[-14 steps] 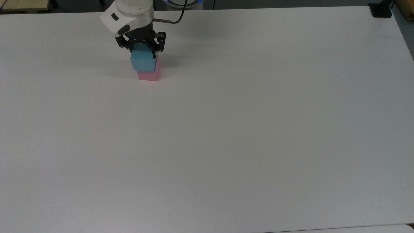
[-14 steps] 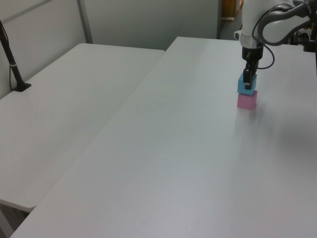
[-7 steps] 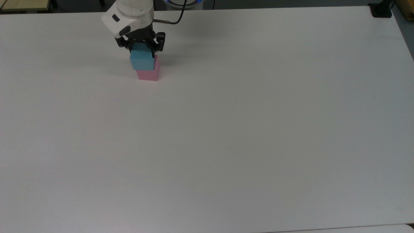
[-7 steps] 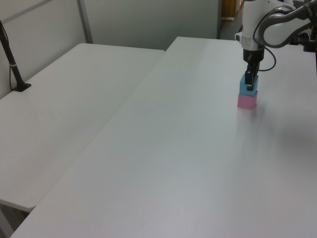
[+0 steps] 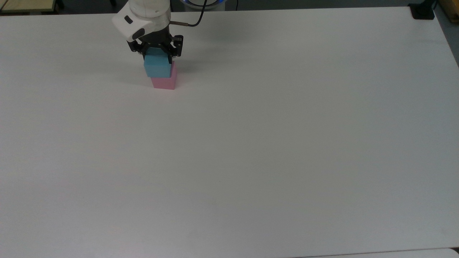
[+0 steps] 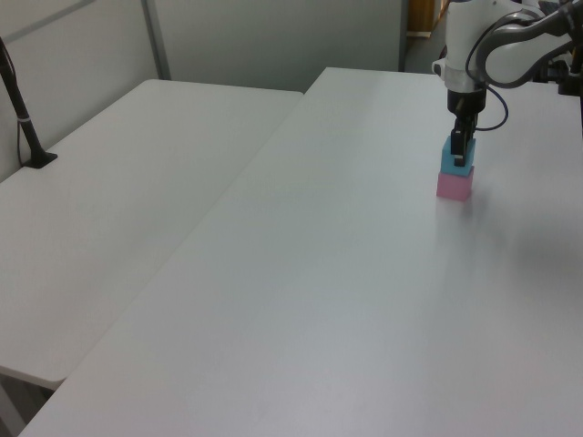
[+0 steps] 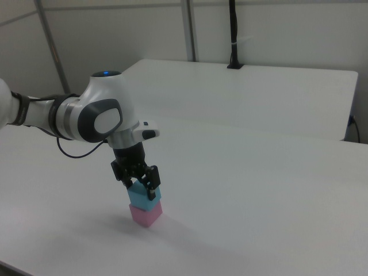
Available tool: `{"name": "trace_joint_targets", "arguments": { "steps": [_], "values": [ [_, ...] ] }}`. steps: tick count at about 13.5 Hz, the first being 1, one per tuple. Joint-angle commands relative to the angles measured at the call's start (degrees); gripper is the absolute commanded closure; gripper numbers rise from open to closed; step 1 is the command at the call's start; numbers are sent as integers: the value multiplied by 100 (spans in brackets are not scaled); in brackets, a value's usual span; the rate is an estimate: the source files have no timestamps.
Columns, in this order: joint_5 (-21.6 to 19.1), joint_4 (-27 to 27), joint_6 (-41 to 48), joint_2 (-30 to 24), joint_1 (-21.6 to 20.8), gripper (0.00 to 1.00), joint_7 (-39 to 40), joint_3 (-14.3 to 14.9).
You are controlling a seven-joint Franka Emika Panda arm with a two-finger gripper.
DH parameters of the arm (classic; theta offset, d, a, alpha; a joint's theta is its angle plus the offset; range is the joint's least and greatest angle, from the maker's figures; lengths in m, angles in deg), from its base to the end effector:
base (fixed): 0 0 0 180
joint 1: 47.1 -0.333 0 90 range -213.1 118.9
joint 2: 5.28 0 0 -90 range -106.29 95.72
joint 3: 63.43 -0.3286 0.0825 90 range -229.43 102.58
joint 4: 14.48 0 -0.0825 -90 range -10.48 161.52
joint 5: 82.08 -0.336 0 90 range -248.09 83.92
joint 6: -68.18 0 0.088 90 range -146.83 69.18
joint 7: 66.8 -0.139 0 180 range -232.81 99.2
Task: Put blue cube on pink cube
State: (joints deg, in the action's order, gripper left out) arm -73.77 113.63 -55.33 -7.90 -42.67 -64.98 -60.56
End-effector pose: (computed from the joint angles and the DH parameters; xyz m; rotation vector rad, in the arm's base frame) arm 0.4673 -0.0698 0.3957 3.0267 -0.0201 -0.0662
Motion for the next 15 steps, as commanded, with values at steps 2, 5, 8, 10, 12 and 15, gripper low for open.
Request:
{"name": "trace_joint_targets", "arguments": {
  "steps": [2, 5, 8, 10, 12, 15],
  "values": [
    [171, 197, 28, -222, -38, 0, -94, -14],
    [162, 5, 388, -397, 5, 0, -103, -23],
    [21, -1302, 1353, -310, 5, 0, -269, -14],
    [-372, -2409, 2082, -213, 40, 0, -270, 47],
    [-708, -3105, 2532, -169, 155, 0, -244, 82],
    [-691, -3494, 2586, -160, 137, 0, 264, 82]
  ]
}}
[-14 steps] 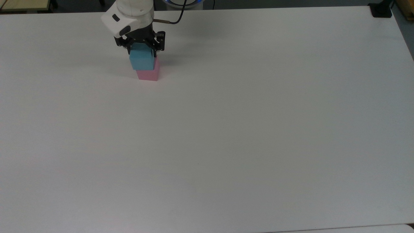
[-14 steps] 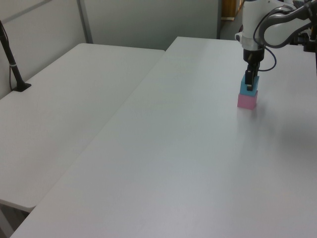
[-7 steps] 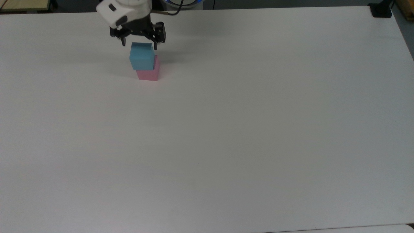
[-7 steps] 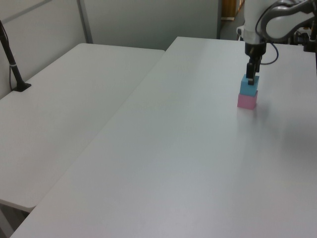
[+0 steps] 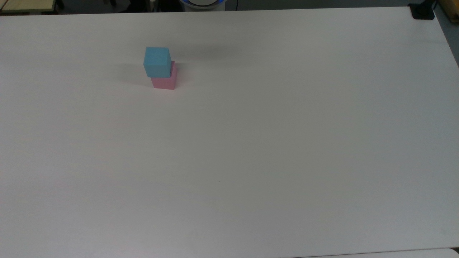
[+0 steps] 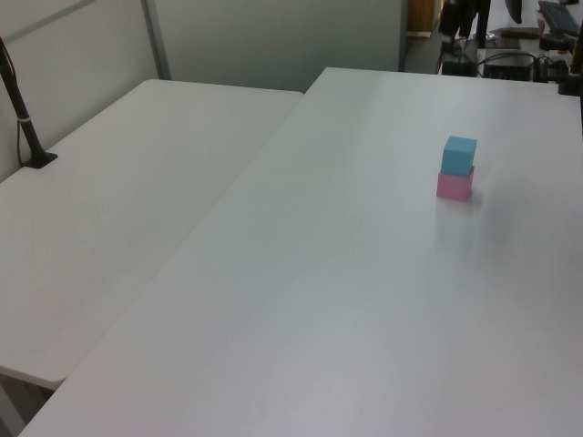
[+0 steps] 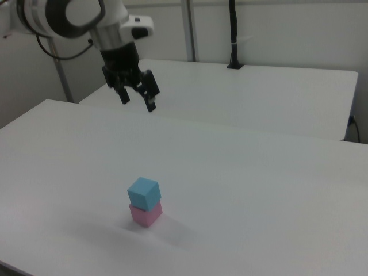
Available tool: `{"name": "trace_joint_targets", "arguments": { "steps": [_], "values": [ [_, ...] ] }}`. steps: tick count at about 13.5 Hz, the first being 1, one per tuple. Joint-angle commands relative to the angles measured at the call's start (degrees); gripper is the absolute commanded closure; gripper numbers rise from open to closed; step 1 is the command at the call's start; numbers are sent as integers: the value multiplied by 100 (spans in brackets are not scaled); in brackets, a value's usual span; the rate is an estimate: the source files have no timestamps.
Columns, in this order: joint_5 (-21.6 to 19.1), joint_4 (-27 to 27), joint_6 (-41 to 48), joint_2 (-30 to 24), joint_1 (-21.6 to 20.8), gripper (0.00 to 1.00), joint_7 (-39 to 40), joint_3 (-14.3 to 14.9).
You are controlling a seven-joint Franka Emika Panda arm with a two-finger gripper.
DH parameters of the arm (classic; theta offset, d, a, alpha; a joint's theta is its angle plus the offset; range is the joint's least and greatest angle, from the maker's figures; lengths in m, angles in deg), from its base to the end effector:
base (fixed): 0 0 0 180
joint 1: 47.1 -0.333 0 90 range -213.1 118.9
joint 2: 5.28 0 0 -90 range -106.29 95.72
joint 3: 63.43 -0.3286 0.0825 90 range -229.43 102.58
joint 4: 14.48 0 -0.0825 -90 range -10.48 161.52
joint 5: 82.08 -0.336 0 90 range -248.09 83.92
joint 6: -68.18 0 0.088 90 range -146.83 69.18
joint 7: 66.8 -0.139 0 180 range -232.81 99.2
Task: Put blue cube on pink cube
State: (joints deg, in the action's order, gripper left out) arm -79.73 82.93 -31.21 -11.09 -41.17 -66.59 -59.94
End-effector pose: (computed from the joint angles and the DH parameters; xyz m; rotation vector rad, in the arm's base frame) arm 0.4853 -0.0872 0.6155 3.0794 -0.2421 0.2048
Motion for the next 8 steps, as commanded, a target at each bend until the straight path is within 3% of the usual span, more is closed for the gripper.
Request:
{"name": "trace_joint_targets", "arguments": {
  "steps": [1, 4, 8],
  "values": [
    [-95, -521, 174, 159, -13, 0, 644, 20],
    [-200, -557, 139, 291, -118, 0, 937, 3],
    [-324, -548, 77, 397, -285, 0, 330, -24]
  ]
}}
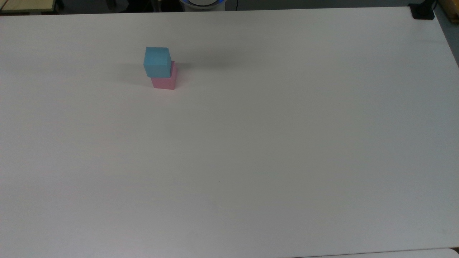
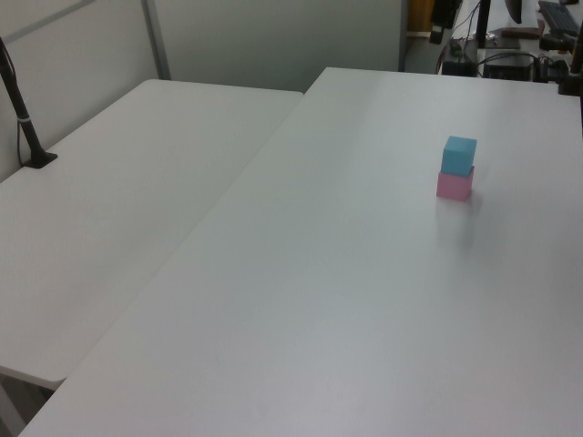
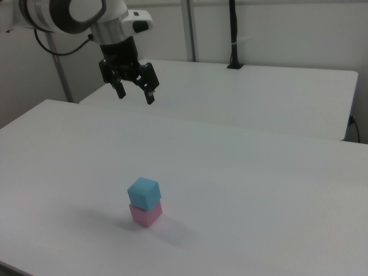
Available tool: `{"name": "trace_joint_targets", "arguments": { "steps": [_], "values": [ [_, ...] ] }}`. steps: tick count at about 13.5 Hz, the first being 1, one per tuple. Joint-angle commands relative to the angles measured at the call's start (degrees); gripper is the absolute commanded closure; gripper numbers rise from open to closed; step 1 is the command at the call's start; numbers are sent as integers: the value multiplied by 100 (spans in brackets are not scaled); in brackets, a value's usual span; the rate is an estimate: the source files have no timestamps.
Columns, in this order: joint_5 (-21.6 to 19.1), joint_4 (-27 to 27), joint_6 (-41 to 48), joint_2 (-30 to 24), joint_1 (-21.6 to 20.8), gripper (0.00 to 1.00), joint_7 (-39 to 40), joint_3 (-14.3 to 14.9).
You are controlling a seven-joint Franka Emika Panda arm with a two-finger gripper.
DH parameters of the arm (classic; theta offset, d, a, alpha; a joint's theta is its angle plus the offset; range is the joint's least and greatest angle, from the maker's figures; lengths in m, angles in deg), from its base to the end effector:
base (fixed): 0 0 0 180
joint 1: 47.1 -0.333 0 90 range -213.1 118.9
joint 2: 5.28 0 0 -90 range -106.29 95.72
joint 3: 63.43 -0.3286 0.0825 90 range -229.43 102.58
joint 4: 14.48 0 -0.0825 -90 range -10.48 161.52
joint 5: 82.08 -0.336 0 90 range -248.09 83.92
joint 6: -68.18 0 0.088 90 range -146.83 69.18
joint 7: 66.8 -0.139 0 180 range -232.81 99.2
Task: Put blue cube on pink cube
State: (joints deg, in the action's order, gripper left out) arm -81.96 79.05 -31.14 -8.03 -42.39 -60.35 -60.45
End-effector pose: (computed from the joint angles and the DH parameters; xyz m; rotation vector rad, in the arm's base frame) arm 0.5067 -0.0694 0.6187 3.1150 -0.0336 0.2308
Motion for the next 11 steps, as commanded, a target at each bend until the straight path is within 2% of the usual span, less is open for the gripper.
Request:
{"name": "trace_joint_targets", "arguments": {
  "steps": [1, 6, 9, 11],
  "values": [
    [-48, -160, 105, 90, -190, 0, -198, 45],
    [-30, -187, 562, 46, -225, 0, 23, 71],
    [-39, -187, 545, 81, -646, 0, -161, 448],
    [-48, -187, 527, 81, -647, 0, -162, 476]
  ]
}}
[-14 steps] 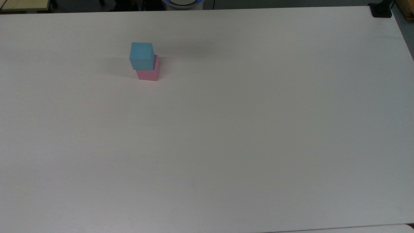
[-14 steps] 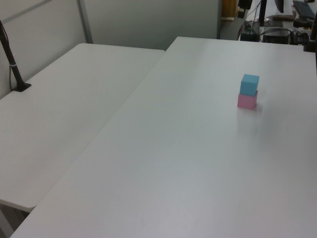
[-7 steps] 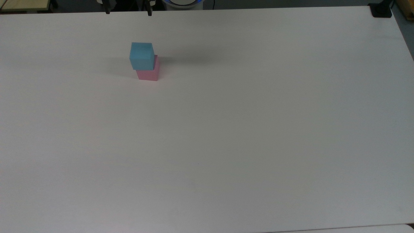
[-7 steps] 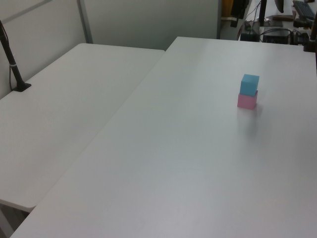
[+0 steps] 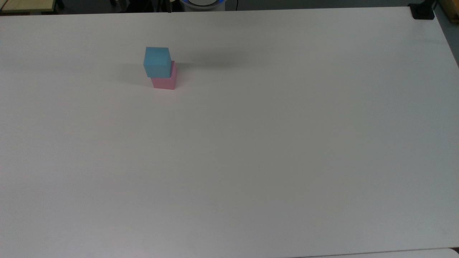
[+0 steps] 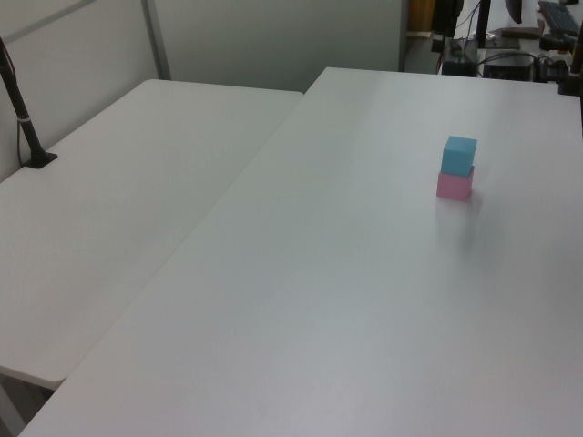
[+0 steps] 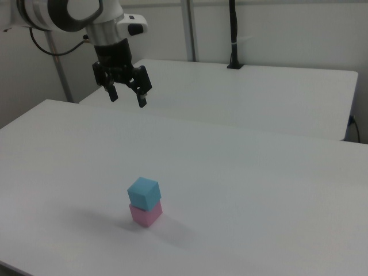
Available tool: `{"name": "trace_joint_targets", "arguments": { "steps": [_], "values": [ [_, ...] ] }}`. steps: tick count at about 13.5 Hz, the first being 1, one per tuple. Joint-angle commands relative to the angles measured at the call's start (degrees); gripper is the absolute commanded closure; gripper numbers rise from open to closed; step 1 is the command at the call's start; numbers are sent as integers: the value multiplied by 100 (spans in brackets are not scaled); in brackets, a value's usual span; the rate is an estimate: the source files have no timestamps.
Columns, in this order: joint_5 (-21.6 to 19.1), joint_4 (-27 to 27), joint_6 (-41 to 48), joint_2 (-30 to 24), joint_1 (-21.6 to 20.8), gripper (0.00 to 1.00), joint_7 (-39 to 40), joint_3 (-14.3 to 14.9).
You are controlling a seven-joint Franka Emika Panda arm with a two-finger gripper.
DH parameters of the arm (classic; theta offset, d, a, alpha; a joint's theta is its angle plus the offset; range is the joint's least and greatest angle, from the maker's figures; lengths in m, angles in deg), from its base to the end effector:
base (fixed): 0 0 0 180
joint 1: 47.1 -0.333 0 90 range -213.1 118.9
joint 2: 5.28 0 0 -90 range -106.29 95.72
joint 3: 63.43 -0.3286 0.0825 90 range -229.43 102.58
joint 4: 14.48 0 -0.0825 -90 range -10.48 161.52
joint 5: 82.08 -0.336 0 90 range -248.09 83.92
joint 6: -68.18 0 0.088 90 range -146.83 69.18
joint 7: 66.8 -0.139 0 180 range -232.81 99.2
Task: Put blue cube on pink cube
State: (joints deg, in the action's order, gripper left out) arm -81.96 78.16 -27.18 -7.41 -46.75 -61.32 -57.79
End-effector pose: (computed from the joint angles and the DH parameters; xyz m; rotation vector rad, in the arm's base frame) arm 0.5035 -0.0541 0.6128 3.1319 -0.0139 0.1319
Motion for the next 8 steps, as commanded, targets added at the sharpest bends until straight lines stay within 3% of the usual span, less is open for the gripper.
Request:
{"name": "trace_joint_targets", "arguments": {
  "steps": [1, 8],
  "values": [
    [-56, -97, 114, 28, -193, 0, -74, 219],
    [-162, -97, 114, 2, -175, 0, -83, 342]
  ]
}}
